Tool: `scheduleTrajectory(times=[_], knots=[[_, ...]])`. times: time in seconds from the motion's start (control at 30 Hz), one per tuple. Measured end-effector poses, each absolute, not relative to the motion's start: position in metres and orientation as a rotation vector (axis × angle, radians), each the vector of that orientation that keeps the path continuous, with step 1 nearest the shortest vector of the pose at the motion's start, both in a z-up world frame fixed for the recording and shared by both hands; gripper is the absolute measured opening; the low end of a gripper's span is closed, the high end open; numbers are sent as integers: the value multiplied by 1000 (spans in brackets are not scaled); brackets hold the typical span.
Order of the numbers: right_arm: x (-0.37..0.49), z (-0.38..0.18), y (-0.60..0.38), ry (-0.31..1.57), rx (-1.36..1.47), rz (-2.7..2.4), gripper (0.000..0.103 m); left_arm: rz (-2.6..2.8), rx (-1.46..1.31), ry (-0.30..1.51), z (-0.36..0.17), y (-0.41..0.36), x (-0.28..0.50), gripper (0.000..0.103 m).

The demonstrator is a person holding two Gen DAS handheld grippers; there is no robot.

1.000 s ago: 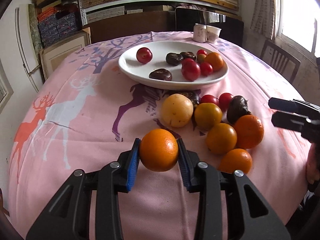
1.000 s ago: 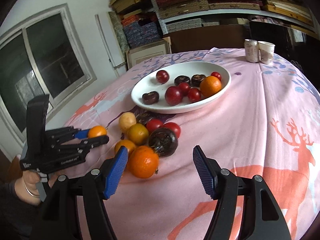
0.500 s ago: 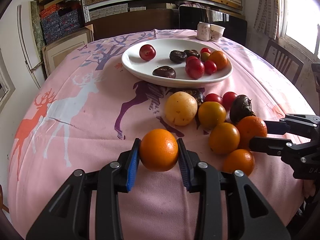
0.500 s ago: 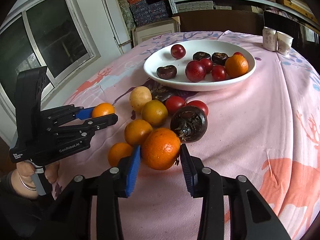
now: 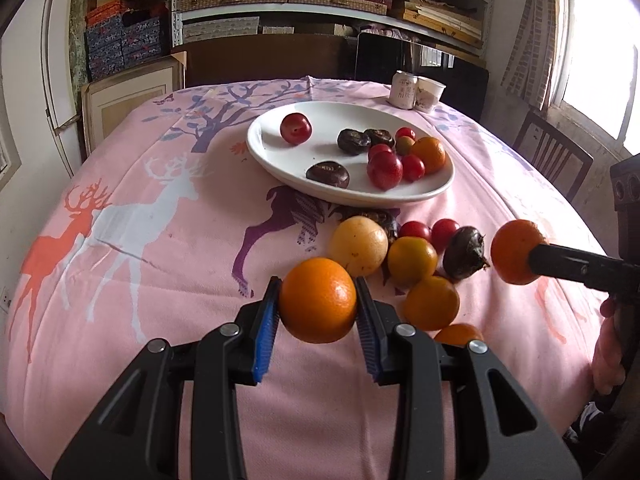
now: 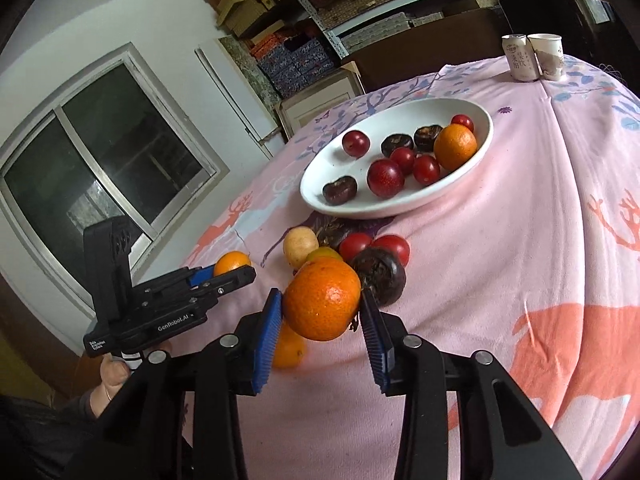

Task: Organize fruits
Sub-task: 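Carry a mandarin to the plate with the left tool while the right tool carries a mandarin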

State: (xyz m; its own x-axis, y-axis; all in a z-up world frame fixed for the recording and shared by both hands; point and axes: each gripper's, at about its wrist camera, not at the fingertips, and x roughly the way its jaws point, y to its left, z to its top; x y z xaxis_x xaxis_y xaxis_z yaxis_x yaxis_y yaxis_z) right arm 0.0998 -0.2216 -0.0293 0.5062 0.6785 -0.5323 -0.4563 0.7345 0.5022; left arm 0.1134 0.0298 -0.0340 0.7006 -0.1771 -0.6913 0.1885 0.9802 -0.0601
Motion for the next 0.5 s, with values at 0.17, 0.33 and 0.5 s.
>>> scheduleTrajectory(times=[0.17, 0.33, 0.5], knots=[[141, 14, -222, 718, 280, 637, 40, -209, 44, 737, -2, 17, 155, 35], [214, 26, -210, 753, 256, 520, 40, -194, 58, 759, 3, 5, 224, 35], [257, 15, -199, 812, 230, 440, 44, -165, 19, 829, -9, 5, 274, 45]])
